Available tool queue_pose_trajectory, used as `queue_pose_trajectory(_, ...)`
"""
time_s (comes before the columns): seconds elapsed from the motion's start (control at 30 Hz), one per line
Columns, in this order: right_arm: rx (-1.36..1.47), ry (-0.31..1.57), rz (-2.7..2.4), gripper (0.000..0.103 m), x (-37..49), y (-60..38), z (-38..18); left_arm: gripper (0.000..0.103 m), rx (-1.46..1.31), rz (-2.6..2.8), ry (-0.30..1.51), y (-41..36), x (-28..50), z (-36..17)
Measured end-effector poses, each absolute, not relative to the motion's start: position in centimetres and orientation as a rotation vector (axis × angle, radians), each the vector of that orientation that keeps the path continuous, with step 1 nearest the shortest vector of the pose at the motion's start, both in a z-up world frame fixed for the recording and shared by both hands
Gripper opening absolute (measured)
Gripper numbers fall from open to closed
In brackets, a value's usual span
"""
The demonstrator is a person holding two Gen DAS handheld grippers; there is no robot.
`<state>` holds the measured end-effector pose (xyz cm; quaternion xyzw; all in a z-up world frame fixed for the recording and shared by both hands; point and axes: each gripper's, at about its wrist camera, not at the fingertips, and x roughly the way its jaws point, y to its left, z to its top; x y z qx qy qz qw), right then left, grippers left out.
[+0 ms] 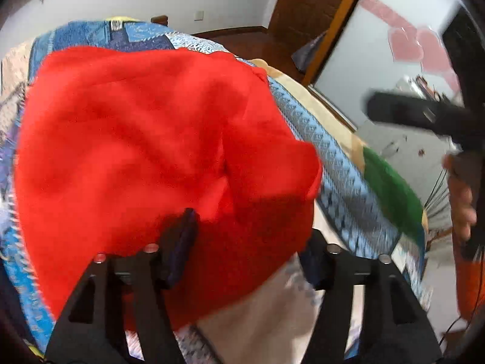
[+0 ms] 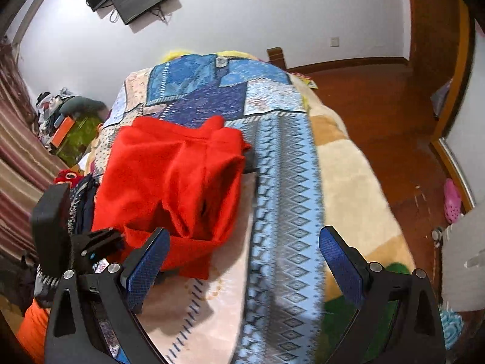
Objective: Fold large clothes
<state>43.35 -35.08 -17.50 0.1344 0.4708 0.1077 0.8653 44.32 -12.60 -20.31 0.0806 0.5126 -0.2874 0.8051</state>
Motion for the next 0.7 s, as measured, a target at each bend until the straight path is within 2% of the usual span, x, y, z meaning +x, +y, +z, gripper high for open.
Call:
queue_pose_trajectory(0.07,0.292,0.985,0.247,0.098,43.6,-34.2,-17.6,0.080,0.221,-0.604,1.060,-12.2,42.8,-19.8)
queue_pose_trajectory(0.17,0.301,0.991,0.282,0.098,44.4,-32.4,-17.9,0.083,0.242,-0.600,1.026,-9.9,41.5,-18.4)
queue_pose_trajectory(0.23,0.297,0.997,0.291,0.098,45.0,-31.5,-18.3,0.085,0.247,-0.571,1.009,-8.4,41.2,-17.7)
queue_pose_trajectory(0.37,0.305,1.030,0.314,0.098,46.6,-29.6,-20.1,0.094,0.221,-0.460,0.960,-5.0,42.5,-16.6)
queue_pose_trajectory(0.6,0.366,1.125,0.314,0.098,48.9,-29.8,-25.5,0.095,-0.045,-0.416,1.017,0.3,49.2,-18.3)
queue_pose_trajectory(0.7,0.434,1.103,0.365,0.098,50.0,-30.6,-26.6,0.095,-0.188,-0.483,1.090,1.0,52.3,-20.5)
